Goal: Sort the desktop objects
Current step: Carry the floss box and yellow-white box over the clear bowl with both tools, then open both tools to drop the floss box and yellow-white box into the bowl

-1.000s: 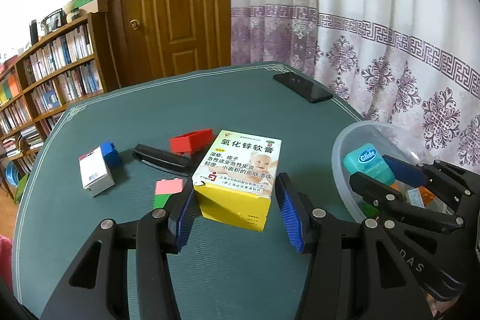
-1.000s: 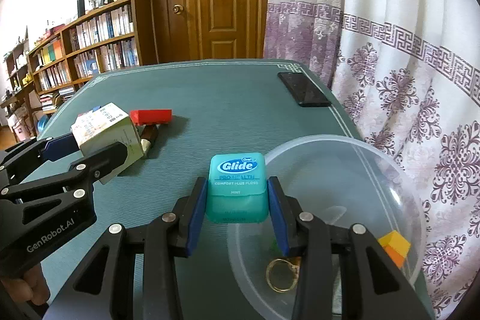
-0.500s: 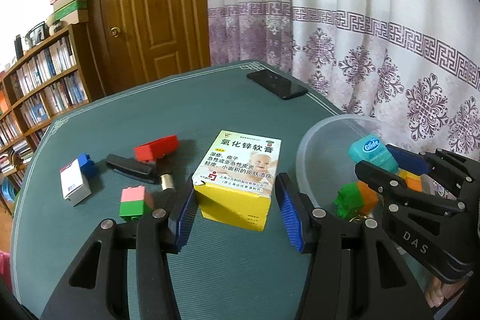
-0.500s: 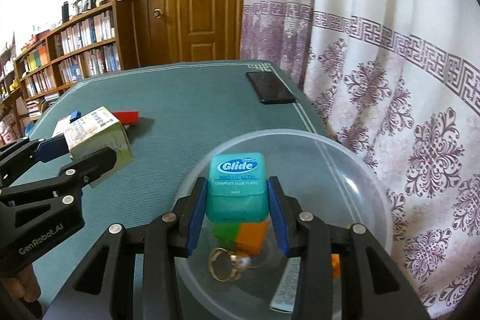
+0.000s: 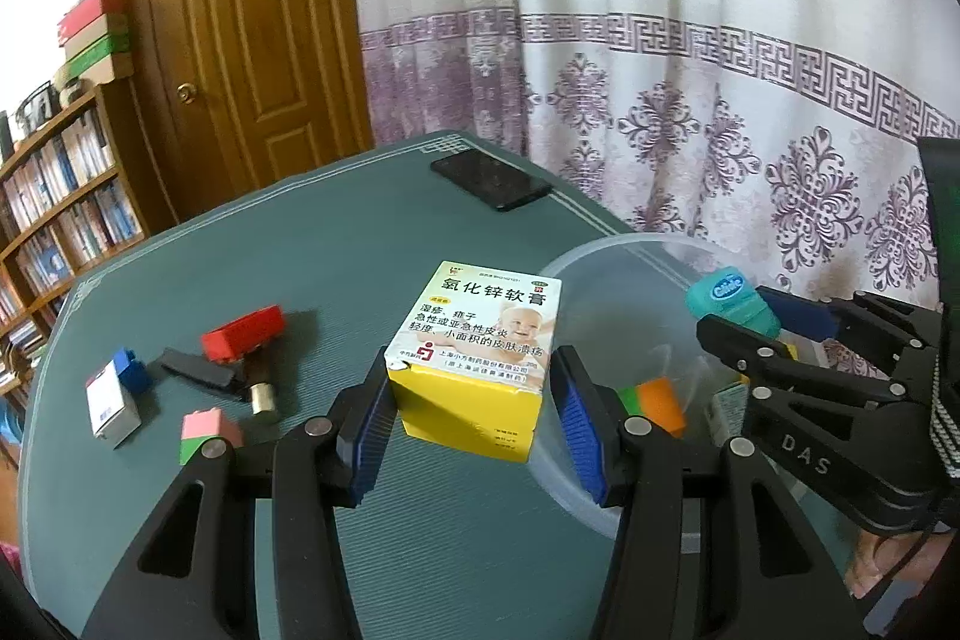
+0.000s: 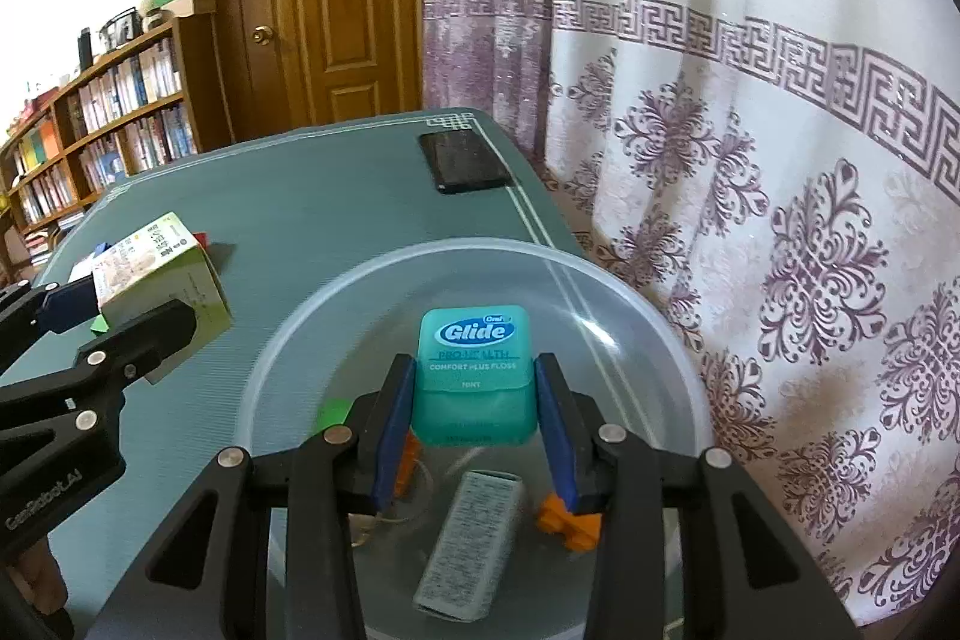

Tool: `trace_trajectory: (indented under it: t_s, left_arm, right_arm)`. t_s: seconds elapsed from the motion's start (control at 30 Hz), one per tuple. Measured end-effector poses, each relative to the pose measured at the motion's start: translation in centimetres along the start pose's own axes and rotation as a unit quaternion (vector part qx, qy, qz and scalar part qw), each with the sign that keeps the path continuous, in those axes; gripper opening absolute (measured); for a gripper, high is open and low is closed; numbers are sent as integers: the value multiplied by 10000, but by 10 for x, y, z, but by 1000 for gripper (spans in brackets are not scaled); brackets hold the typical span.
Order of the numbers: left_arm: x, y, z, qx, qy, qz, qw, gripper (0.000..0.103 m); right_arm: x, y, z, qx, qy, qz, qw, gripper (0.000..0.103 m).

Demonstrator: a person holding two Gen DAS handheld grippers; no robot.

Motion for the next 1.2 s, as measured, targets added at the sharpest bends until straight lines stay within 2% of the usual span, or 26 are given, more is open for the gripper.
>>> trace_trajectory:
  t_s: [0.57,1.2]
  left_arm:
    - [4,9,44,311,344,-92,9989,54]
    - [5,15,53,476,313,-176,9982,54]
  right_arm:
    - [12,4,36,197,345,-137,9991,44]
    - [17,11,49,153,592,-269,9978,46]
Point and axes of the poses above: each gripper's, at about its wrist camera, not at the fingertips, and y roughly the way its jaws point, z to its right, x to its underside, the point moved 2 cm from there along y, roughly the way its jaws point, and after that the axes turned 12 degrees about -y, right-handed, at the moved point
